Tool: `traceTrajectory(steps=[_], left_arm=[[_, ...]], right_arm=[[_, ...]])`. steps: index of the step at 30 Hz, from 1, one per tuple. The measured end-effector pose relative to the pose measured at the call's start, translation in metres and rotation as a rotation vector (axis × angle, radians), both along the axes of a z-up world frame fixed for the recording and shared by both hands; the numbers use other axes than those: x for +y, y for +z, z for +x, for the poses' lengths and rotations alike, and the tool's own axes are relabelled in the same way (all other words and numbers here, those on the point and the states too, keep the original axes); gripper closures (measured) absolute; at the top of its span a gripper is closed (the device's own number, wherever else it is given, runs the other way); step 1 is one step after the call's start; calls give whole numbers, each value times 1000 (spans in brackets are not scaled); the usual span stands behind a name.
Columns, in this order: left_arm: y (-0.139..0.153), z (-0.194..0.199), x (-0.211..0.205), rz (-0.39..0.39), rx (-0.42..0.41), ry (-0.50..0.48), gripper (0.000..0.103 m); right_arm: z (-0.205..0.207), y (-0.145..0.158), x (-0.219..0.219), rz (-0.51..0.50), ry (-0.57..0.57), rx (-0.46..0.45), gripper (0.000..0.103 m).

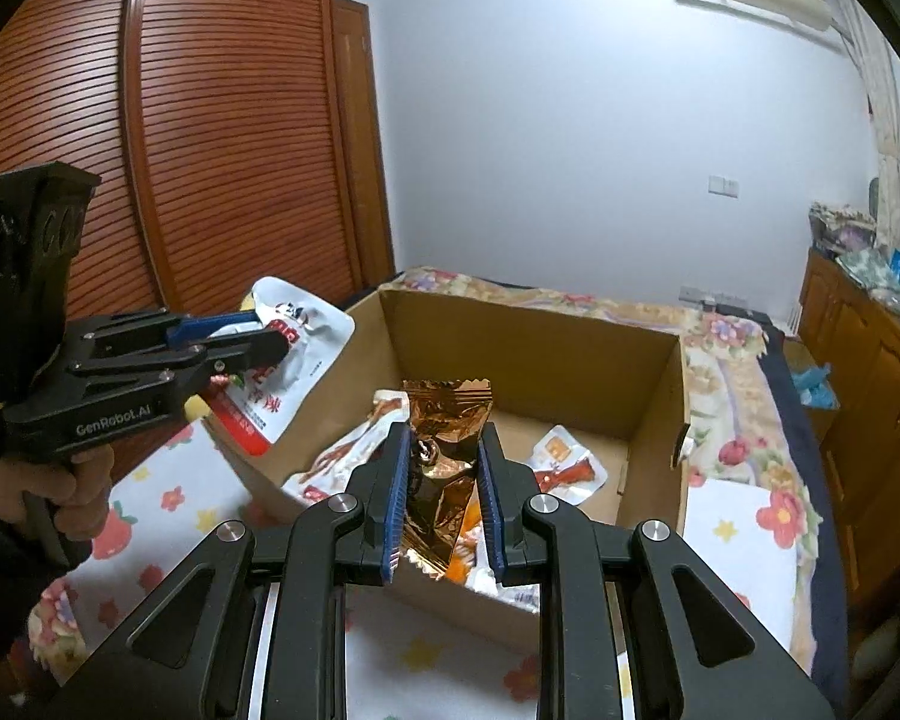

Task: Organize snacks
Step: 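Lift the bronze candy and duck gizzard pouch over the box with both grippers, then release the bronze candy and duck gizzard pouch into the box with both grippers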

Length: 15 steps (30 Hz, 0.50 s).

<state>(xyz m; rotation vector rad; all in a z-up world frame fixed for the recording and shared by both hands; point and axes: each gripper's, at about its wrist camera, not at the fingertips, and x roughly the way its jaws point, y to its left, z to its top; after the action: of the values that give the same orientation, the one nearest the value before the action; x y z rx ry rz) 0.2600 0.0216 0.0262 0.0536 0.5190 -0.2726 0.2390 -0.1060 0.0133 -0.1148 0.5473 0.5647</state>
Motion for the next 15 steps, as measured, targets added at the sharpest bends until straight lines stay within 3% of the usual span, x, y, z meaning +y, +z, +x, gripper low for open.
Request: traceTrajectory(steps=[15], left_arm=[[-22,24,-5,-6,46,-8,80]], right_arm=[[32,-23,0,-26,-41,62,81]])
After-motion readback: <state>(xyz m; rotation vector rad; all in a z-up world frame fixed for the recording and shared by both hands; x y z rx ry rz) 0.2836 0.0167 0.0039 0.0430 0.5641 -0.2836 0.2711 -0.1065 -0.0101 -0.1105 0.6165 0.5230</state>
